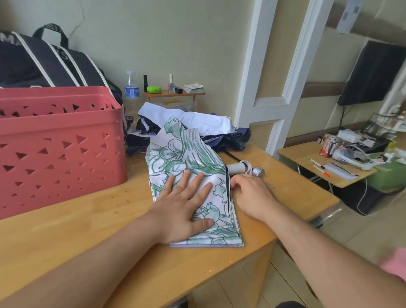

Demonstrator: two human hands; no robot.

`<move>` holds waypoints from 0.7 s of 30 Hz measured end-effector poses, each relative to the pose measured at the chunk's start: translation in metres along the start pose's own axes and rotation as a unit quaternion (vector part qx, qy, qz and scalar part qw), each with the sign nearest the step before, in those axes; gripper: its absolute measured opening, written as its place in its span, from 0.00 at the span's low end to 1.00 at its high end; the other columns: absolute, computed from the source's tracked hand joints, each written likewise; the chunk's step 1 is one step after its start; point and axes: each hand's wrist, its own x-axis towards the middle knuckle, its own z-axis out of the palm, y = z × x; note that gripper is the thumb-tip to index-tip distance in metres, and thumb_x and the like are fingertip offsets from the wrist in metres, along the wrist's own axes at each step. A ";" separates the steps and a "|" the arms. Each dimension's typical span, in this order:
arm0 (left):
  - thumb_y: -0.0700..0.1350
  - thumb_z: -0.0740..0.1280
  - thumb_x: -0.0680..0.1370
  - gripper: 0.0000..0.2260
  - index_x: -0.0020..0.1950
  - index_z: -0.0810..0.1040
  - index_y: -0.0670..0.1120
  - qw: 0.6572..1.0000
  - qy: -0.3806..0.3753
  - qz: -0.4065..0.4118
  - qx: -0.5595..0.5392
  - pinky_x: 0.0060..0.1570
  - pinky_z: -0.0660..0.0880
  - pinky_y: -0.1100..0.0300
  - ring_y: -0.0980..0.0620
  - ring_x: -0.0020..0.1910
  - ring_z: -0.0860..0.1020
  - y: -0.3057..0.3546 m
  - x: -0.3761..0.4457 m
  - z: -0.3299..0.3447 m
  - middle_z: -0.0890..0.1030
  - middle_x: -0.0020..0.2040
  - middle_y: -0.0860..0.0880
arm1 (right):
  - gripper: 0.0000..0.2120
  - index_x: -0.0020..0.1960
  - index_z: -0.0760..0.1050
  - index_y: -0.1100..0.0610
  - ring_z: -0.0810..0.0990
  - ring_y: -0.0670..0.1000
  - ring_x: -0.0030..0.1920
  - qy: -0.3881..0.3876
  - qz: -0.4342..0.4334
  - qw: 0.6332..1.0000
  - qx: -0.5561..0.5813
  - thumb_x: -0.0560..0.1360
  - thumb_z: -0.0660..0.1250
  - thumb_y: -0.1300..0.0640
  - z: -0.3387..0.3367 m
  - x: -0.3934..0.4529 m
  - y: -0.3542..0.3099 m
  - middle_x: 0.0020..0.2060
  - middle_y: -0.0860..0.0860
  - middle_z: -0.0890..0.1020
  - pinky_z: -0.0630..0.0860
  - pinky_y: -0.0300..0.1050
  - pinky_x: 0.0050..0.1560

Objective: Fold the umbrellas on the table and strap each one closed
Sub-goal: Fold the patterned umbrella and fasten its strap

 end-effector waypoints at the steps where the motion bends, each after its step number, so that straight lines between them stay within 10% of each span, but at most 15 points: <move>1: 0.79 0.31 0.67 0.47 0.83 0.33 0.59 1.000 0.010 0.004 0.007 0.78 0.30 0.41 0.48 0.78 0.24 0.000 -0.001 0.000 0.29 0.82 0.53 | 0.20 0.56 0.81 0.50 0.77 0.54 0.61 -0.002 0.000 1.000 -0.002 0.75 0.58 0.67 0.000 0.001 0.000 0.60 0.48 0.82 0.74 0.50 0.60; 10: 0.78 0.37 0.71 0.45 0.84 0.37 0.59 1.000 -0.019 0.001 0.023 0.77 0.29 0.40 0.49 0.79 0.26 0.005 -0.003 -0.002 0.33 0.84 0.54 | 0.19 0.59 0.80 0.54 0.77 0.57 0.63 -0.053 0.008 0.998 -0.030 0.75 0.58 0.65 -0.003 -0.002 -0.007 0.62 0.51 0.81 0.76 0.54 0.62; 14: 0.78 0.43 0.75 0.37 0.81 0.37 0.68 0.997 -0.080 -0.004 0.016 0.76 0.28 0.39 0.49 0.78 0.23 0.010 -0.001 -0.007 0.31 0.82 0.55 | 0.19 0.66 0.78 0.58 0.73 0.59 0.69 0.048 -0.008 0.998 -0.051 0.78 0.59 0.64 -0.011 0.002 -0.028 0.69 0.52 0.77 0.69 0.53 0.71; 18: 0.77 0.44 0.77 0.39 0.82 0.35 0.63 0.995 -0.102 -0.006 0.021 0.76 0.28 0.39 0.48 0.77 0.22 0.013 -0.003 -0.011 0.29 0.81 0.54 | 0.24 0.81 0.63 0.57 0.56 0.49 0.81 -0.052 -0.107 0.992 0.040 0.85 0.56 0.59 -0.001 -0.005 -0.056 0.82 0.48 0.62 0.50 0.40 0.78; 21: 0.78 0.44 0.76 0.44 0.81 0.29 0.57 0.996 -0.086 0.006 0.004 0.78 0.29 0.42 0.51 0.77 0.24 0.010 -0.011 -0.007 0.28 0.81 0.54 | 0.28 0.85 0.44 0.46 0.40 0.42 0.82 -0.136 -0.085 0.987 0.002 0.88 0.47 0.44 0.018 -0.011 -0.040 0.83 0.36 0.42 0.46 0.58 0.82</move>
